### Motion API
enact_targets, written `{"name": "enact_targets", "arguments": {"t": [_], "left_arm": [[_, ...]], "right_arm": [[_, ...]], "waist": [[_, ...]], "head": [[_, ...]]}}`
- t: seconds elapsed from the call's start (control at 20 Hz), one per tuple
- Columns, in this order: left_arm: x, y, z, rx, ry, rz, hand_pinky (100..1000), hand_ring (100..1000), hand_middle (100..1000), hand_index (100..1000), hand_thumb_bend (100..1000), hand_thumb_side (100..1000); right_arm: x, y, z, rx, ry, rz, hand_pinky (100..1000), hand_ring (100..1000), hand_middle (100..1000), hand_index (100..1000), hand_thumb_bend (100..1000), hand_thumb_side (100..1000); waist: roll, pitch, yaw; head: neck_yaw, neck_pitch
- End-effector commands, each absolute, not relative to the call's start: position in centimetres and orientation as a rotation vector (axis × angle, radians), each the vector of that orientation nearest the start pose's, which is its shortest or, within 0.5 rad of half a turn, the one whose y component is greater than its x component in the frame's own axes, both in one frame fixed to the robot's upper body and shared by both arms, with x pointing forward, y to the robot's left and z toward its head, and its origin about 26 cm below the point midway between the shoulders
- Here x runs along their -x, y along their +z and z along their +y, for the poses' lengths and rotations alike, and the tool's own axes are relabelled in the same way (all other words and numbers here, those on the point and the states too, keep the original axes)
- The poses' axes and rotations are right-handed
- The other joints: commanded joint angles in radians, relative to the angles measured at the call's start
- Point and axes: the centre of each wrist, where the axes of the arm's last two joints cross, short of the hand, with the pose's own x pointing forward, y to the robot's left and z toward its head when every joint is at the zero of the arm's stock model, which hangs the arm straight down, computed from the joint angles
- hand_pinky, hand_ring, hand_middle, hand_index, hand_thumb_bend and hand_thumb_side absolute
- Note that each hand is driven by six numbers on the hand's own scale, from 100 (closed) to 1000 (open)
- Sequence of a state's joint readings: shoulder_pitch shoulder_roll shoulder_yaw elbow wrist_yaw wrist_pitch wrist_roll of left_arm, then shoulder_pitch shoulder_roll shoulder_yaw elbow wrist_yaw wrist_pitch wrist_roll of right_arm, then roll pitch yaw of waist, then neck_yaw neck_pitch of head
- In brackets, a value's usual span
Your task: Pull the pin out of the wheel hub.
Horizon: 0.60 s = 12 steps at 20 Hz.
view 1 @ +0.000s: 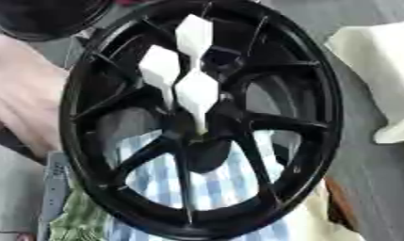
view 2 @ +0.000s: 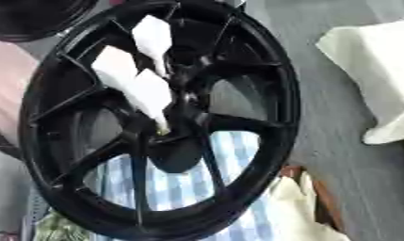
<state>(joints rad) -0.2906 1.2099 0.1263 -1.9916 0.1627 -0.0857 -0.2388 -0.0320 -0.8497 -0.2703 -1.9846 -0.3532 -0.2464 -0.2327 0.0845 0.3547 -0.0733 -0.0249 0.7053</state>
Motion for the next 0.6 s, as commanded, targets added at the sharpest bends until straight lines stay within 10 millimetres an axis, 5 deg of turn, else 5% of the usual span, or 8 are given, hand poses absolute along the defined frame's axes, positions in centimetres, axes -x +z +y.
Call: {"name": "enact_targets", "arguments": {"t": [0.05,0.6], "left_arm": [[-26.22,35.63,35.85,-0.695,-1.331,-2.006,793,803,717,796,191,697],[-26.24,36.48,35.18,-0.688,-1.390,-1.999,795,815,719,799,205,695]], "right_arm": [[-25.39,25.17,-39.63,0.514,0.311,-2.384,871,754,628,800,100,605],[-25.40,25.10,-39.60,0.508,0.304,-2.380,871,754,628,800,100,615]], "waist": [[-0.002,-0.024,0.000],[-0.003,-0.027,-0.006]], "head": [[0.005,-0.014],[0.007,-0.010]]}}
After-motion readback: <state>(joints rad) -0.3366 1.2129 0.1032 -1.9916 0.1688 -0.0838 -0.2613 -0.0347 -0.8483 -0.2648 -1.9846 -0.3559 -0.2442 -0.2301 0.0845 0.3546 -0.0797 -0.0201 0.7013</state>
